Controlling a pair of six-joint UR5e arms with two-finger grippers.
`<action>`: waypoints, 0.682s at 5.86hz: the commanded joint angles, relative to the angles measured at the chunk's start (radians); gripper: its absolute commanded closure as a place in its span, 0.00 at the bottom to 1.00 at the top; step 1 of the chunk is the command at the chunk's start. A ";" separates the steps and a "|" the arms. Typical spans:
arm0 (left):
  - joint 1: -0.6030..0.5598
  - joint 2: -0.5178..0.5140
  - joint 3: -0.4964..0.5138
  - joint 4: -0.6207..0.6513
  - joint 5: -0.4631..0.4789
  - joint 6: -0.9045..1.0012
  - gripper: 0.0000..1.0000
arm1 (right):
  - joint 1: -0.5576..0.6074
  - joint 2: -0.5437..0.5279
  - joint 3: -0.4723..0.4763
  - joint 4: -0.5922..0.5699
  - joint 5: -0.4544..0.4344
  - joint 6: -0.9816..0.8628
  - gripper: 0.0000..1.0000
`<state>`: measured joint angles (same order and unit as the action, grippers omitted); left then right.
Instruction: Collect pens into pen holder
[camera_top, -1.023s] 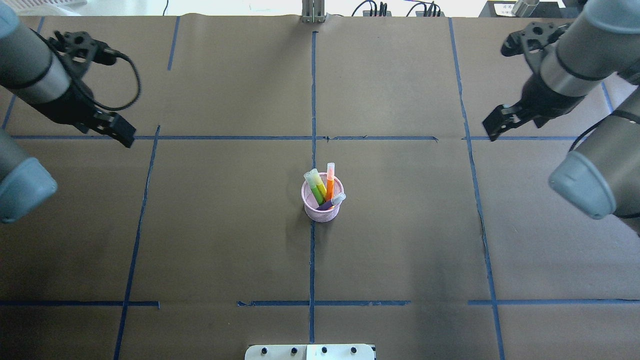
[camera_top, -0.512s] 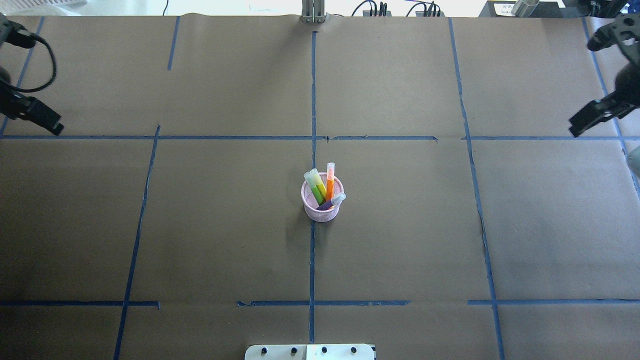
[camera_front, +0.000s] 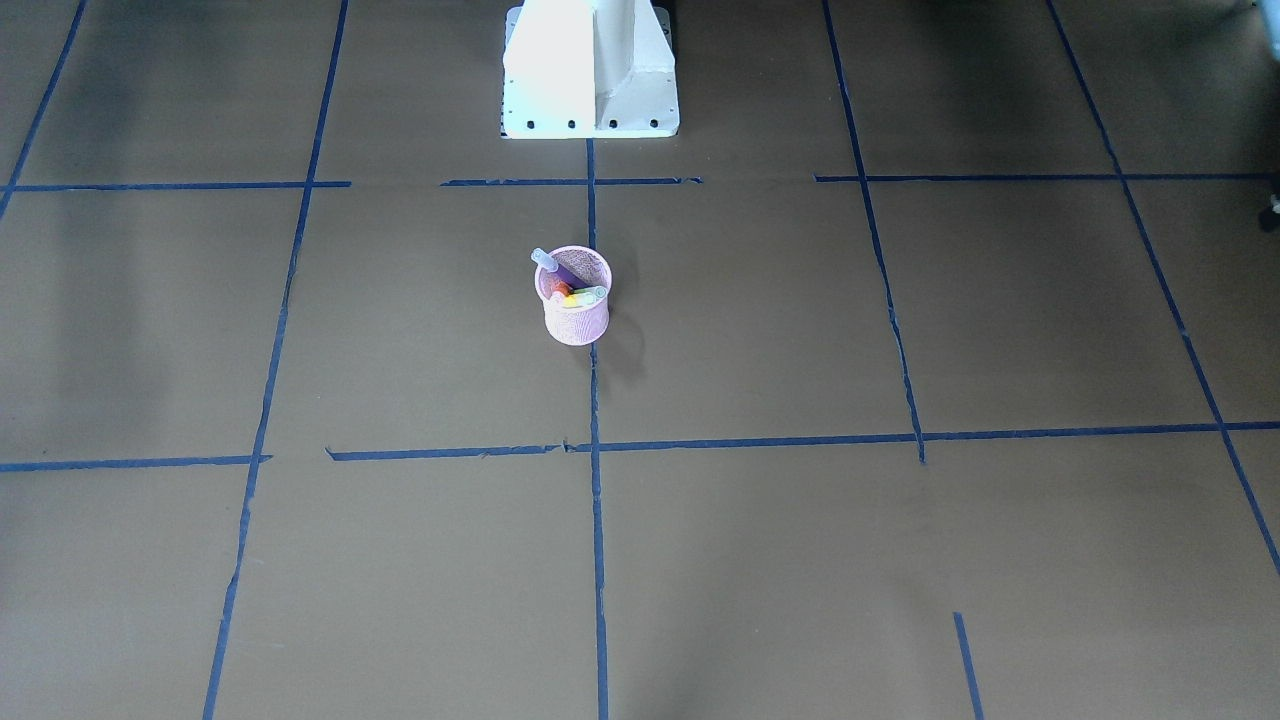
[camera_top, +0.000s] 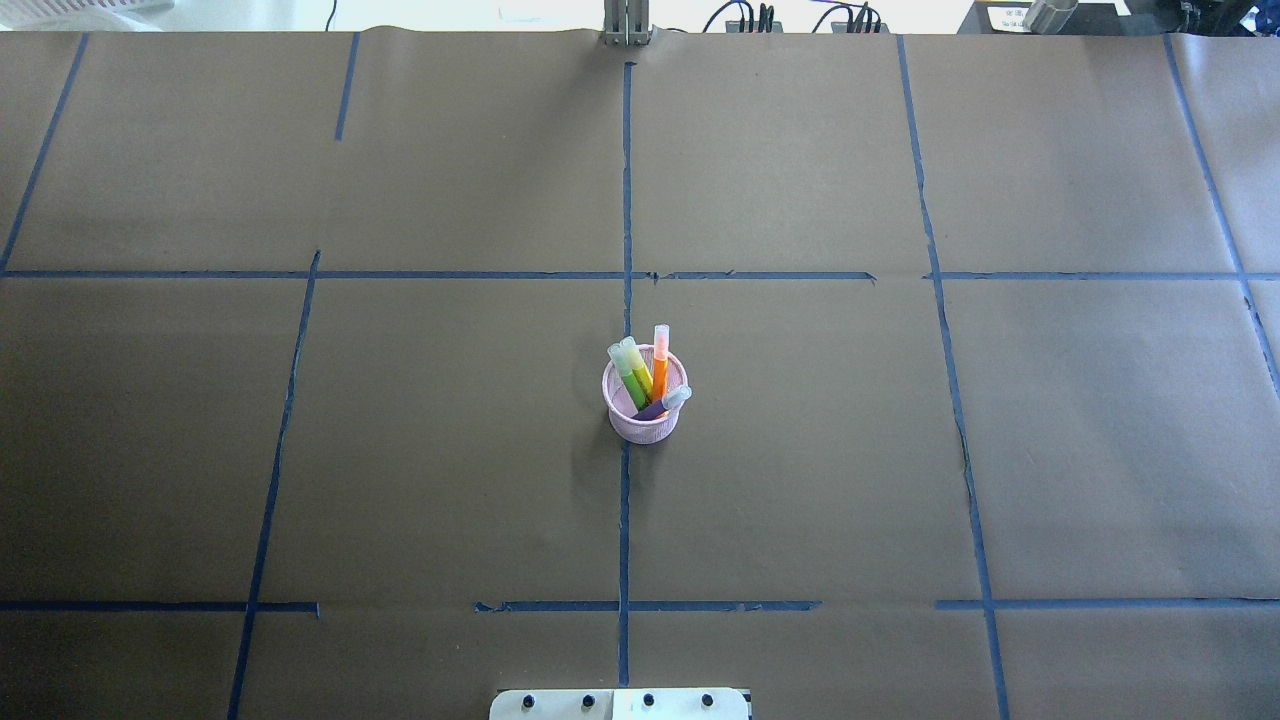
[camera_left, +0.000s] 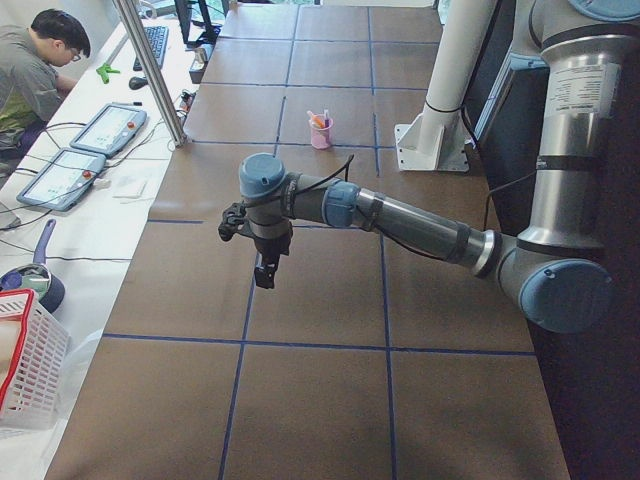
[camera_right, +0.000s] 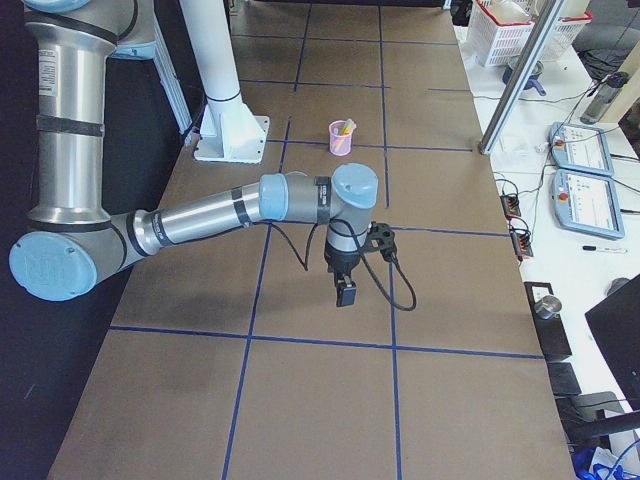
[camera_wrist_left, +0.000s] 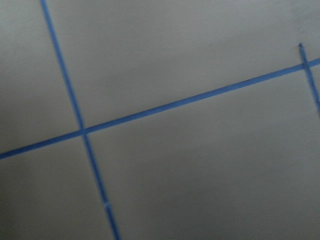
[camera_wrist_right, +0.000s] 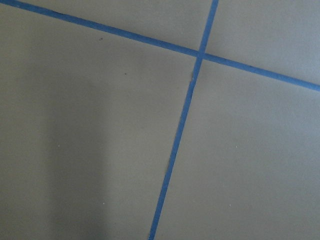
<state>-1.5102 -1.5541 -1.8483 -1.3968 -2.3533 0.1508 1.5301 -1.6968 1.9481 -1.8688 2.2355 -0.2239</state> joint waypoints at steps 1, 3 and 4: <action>-0.041 0.099 0.049 -0.004 -0.006 0.073 0.00 | 0.054 -0.084 -0.060 0.055 0.038 -0.037 0.00; -0.041 0.130 0.040 -0.005 -0.004 0.067 0.00 | 0.055 -0.080 -0.094 0.057 0.041 -0.038 0.00; -0.042 0.135 0.055 -0.004 -0.001 0.067 0.00 | 0.055 -0.081 -0.094 0.057 0.041 -0.038 0.00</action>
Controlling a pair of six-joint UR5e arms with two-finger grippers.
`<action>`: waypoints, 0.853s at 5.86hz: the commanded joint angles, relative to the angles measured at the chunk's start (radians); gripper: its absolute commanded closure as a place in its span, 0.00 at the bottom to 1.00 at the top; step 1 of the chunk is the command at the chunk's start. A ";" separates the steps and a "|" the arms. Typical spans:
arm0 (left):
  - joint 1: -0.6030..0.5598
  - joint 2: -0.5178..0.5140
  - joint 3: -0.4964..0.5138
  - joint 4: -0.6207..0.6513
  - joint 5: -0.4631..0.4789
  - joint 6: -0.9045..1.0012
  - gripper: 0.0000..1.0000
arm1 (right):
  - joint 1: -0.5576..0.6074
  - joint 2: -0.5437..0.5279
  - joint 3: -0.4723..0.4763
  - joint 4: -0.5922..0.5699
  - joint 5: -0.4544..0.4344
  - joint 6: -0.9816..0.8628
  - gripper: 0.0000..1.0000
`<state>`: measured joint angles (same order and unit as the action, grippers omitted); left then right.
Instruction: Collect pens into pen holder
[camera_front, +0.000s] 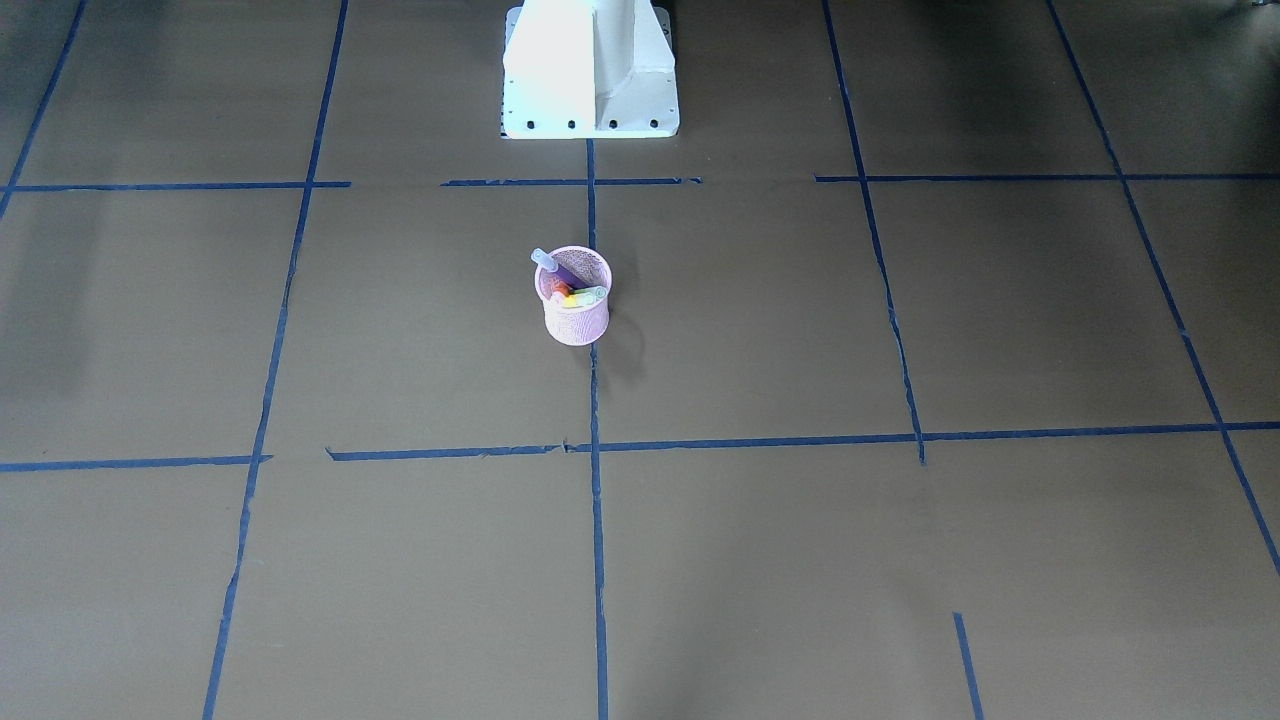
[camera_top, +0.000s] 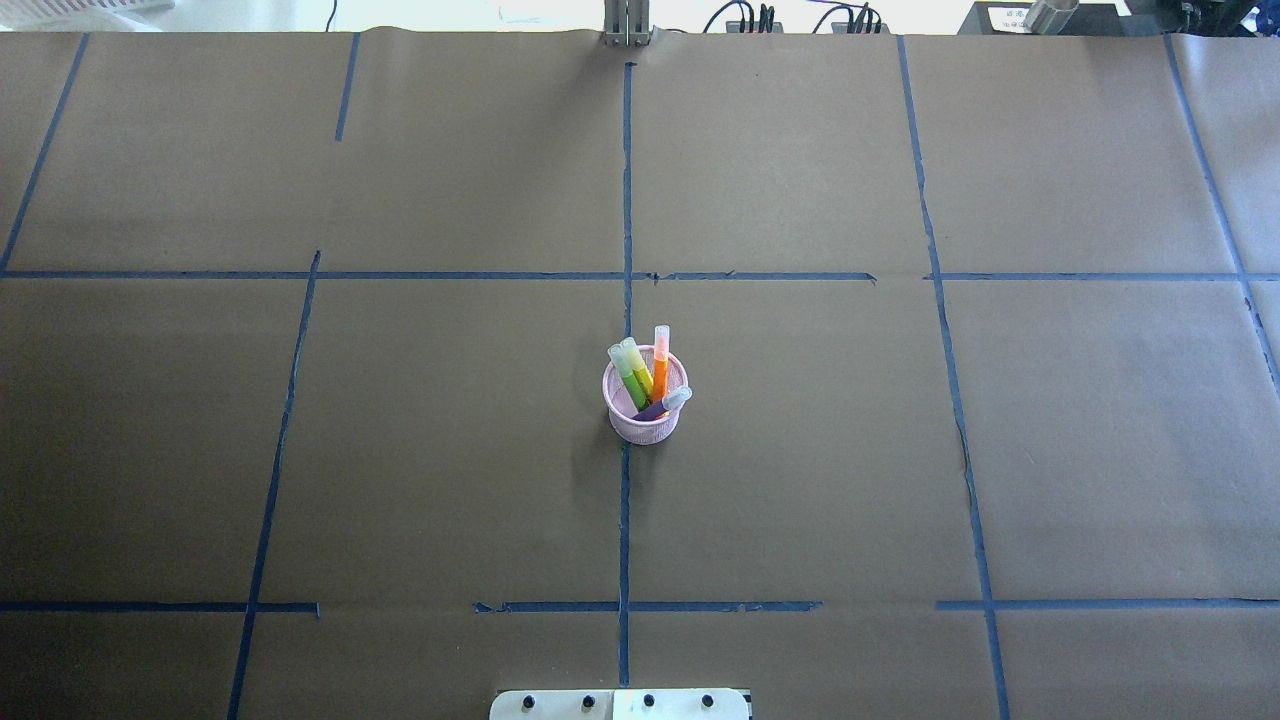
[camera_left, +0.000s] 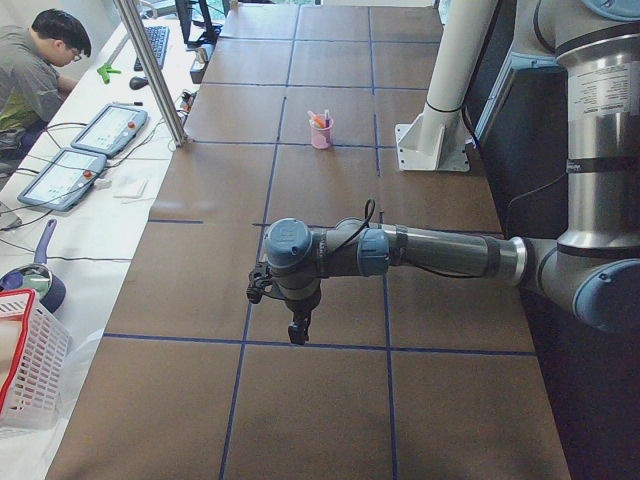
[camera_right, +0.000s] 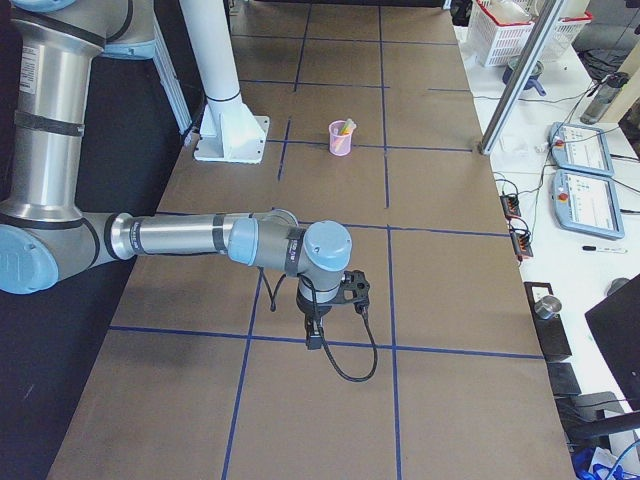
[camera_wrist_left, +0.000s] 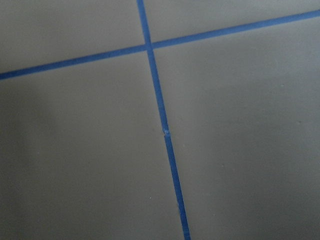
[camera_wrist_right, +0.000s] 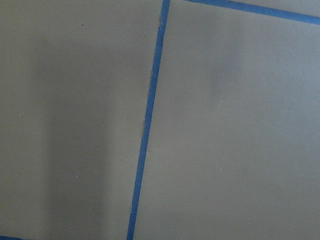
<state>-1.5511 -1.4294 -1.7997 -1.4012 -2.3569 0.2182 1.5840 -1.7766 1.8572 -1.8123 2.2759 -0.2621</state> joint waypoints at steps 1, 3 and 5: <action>-0.001 0.009 -0.010 0.008 0.014 0.001 0.00 | -0.001 0.003 -0.010 0.001 0.000 0.003 0.00; 0.008 0.006 -0.023 0.008 0.164 0.004 0.00 | -0.001 0.003 -0.022 0.001 0.000 0.003 0.00; 0.013 0.007 -0.014 0.008 0.150 0.007 0.00 | -0.001 0.003 -0.023 0.001 0.005 0.003 0.00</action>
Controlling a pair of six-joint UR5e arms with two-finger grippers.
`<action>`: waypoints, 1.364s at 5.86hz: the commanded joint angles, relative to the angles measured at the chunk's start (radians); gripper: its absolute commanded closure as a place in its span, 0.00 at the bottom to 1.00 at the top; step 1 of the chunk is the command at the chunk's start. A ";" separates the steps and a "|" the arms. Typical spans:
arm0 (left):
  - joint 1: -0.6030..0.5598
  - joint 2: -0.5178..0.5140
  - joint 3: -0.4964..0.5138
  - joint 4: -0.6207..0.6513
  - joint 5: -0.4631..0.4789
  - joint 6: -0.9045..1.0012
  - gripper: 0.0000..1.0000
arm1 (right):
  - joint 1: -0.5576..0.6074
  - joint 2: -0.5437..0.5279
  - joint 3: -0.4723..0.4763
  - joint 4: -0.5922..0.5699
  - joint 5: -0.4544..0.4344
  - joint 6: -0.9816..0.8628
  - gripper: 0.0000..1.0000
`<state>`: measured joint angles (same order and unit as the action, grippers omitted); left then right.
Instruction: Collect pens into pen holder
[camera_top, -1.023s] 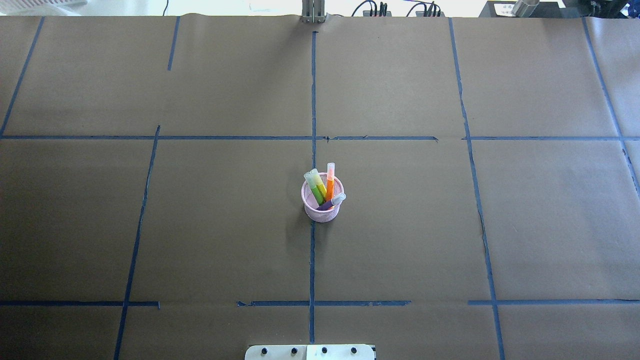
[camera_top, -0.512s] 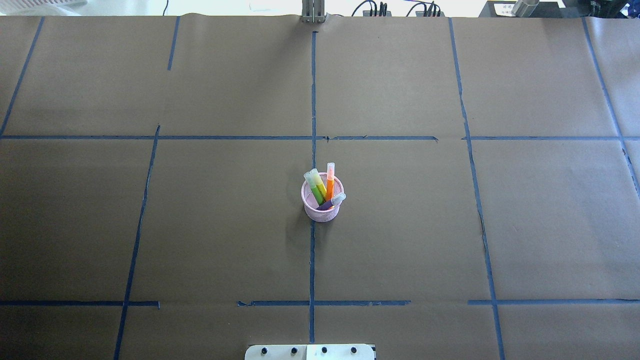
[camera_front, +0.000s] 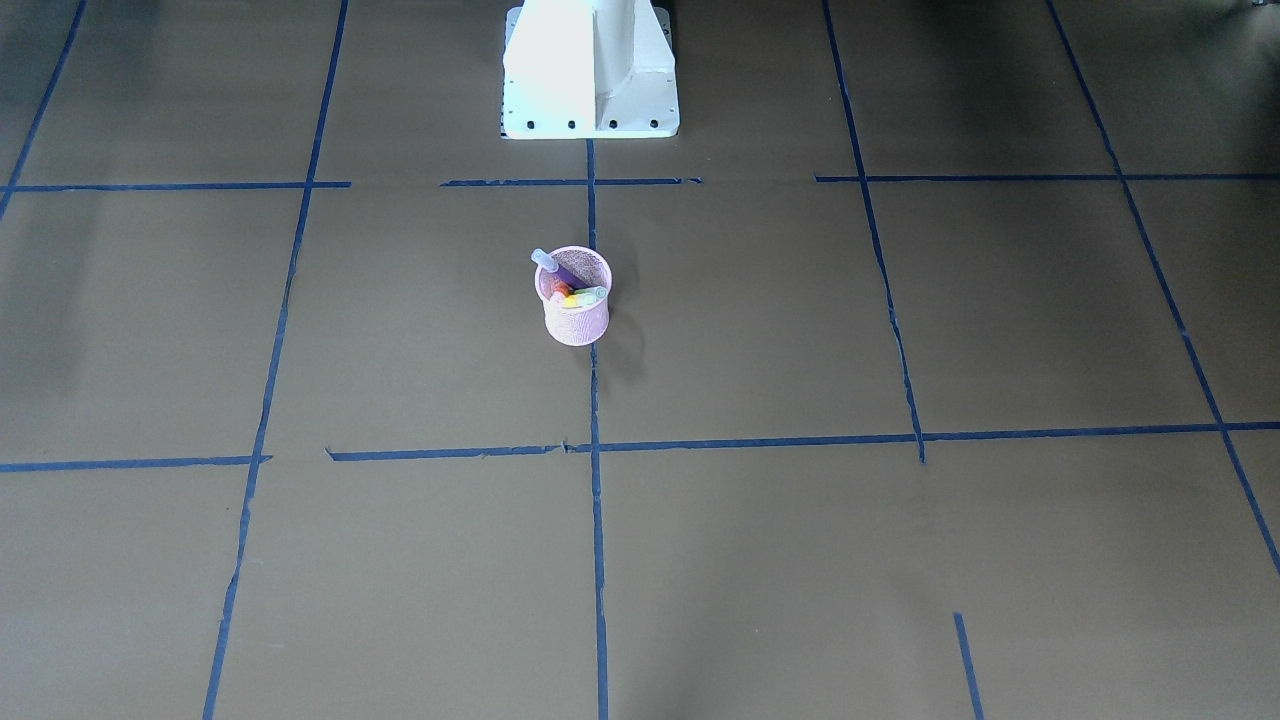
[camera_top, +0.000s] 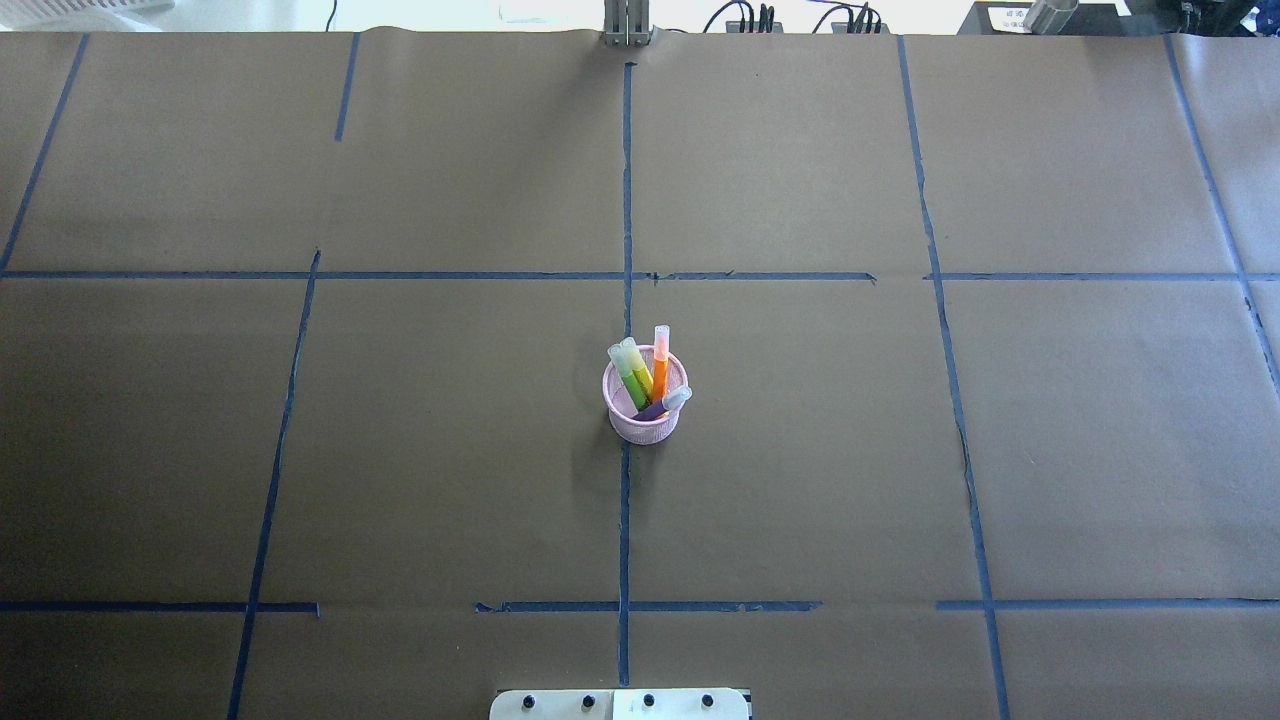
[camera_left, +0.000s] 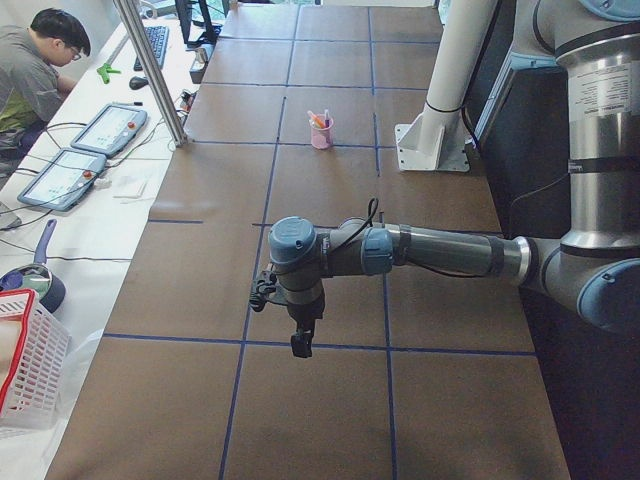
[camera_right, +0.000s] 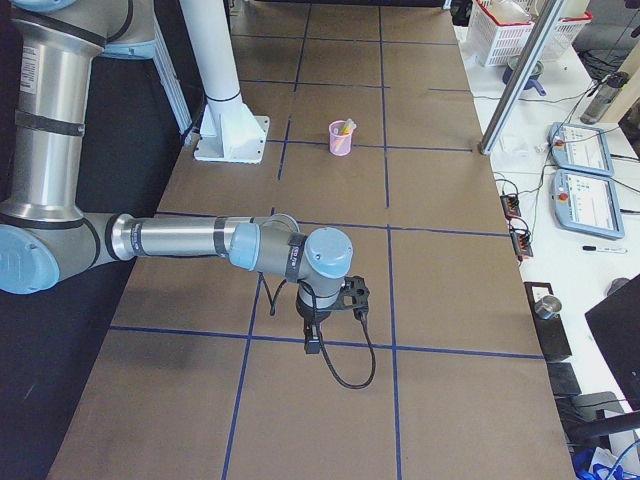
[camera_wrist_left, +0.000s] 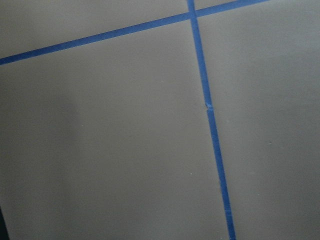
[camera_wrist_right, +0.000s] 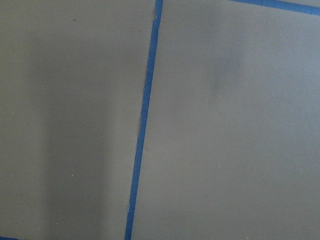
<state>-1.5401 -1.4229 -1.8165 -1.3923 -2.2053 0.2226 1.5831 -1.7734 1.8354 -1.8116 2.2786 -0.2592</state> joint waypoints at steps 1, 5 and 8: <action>0.000 0.016 0.012 -0.008 -0.063 0.010 0.00 | 0.000 -0.001 -0.001 0.000 0.009 -0.002 0.00; 0.002 0.027 0.009 -0.005 -0.131 0.003 0.00 | -0.002 0.003 0.001 0.002 0.024 -0.002 0.00; 0.002 0.029 0.009 -0.005 -0.131 0.003 0.00 | -0.002 0.003 0.001 0.002 0.030 -0.003 0.00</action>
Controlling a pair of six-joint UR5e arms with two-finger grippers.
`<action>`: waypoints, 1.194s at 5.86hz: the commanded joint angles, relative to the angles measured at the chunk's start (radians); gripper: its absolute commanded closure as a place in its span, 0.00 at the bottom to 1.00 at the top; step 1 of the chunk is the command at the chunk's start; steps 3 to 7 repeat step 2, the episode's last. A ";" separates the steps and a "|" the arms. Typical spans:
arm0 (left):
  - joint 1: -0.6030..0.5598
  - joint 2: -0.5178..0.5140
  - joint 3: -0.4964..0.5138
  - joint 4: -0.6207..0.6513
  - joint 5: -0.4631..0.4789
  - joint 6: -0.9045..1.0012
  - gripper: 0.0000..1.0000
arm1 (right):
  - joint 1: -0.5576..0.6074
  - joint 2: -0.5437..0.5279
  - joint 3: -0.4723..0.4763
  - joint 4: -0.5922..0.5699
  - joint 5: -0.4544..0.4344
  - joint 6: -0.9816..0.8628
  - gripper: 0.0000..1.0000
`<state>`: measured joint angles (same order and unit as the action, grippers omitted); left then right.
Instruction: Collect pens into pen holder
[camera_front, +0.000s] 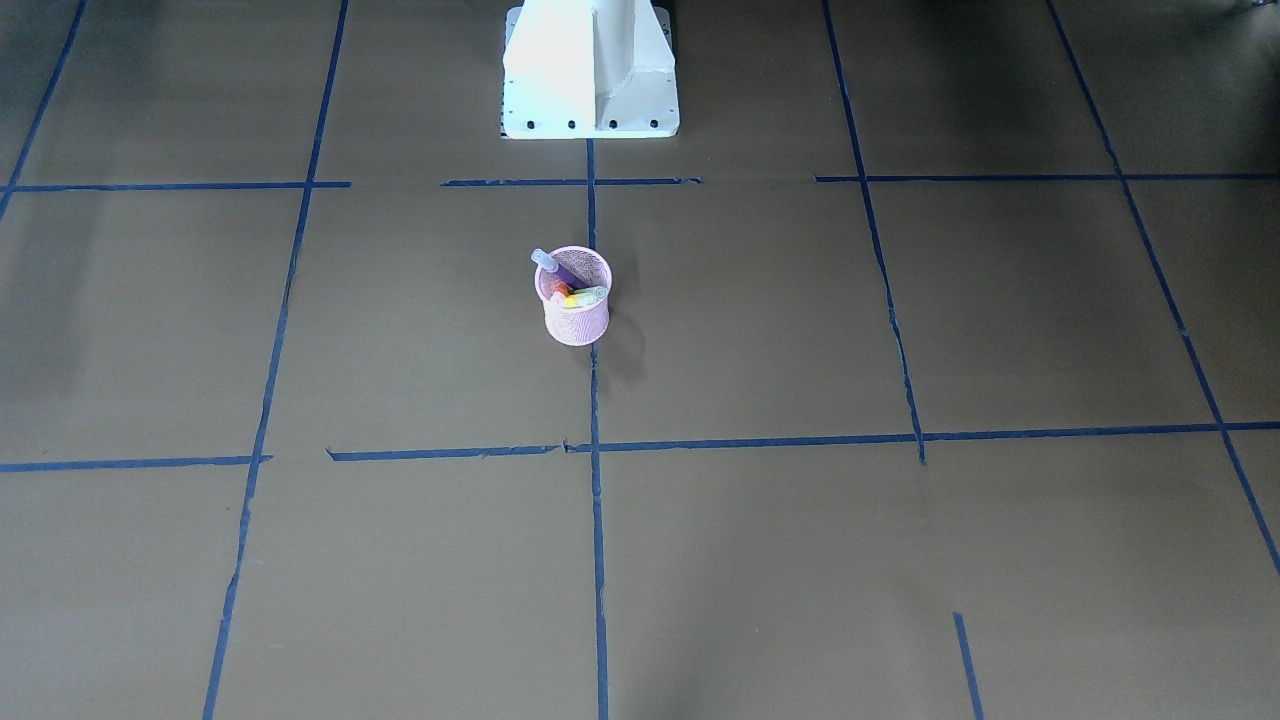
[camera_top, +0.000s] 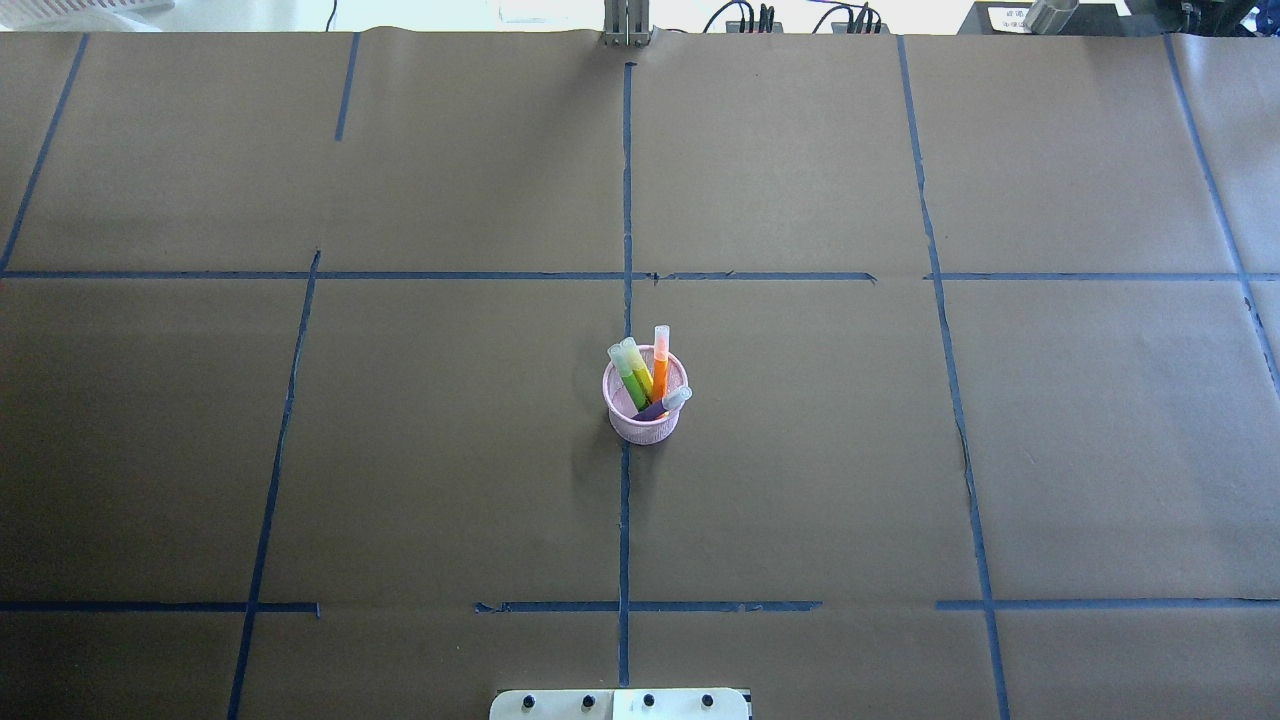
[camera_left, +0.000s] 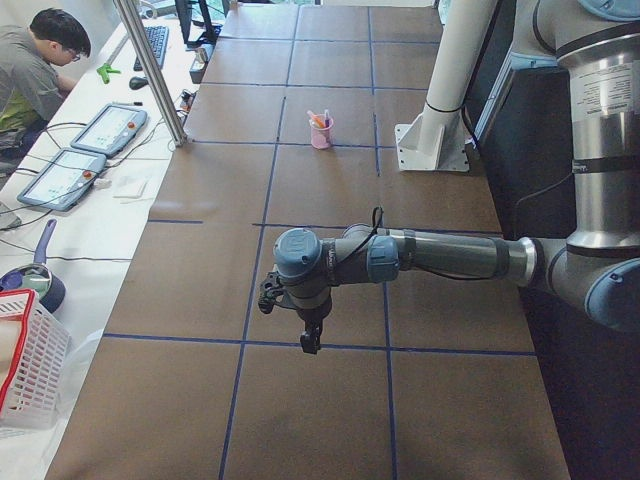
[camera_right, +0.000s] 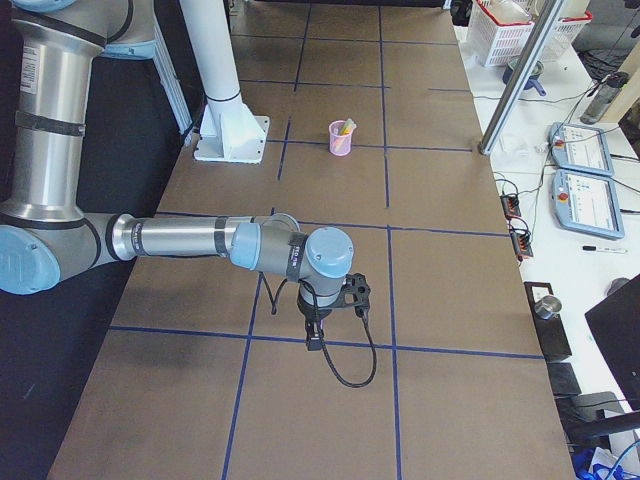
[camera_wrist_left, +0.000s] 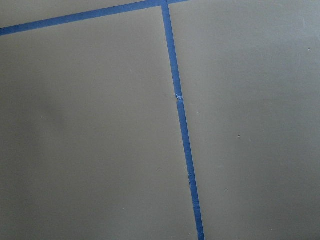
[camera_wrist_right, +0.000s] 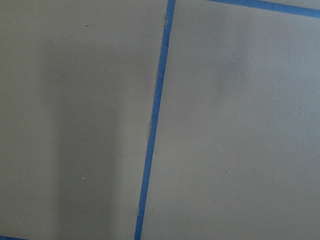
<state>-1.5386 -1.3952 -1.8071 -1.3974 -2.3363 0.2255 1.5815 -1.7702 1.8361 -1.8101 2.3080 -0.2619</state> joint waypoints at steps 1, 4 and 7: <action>0.000 0.001 0.000 0.000 0.000 0.000 0.00 | 0.000 0.000 0.000 0.000 0.001 0.000 0.00; 0.000 0.001 0.000 0.000 0.000 0.000 0.00 | 0.000 0.000 0.000 0.000 0.001 0.000 0.00; 0.000 0.001 0.000 0.000 0.000 0.000 0.00 | 0.000 0.000 0.000 0.000 0.001 0.000 0.00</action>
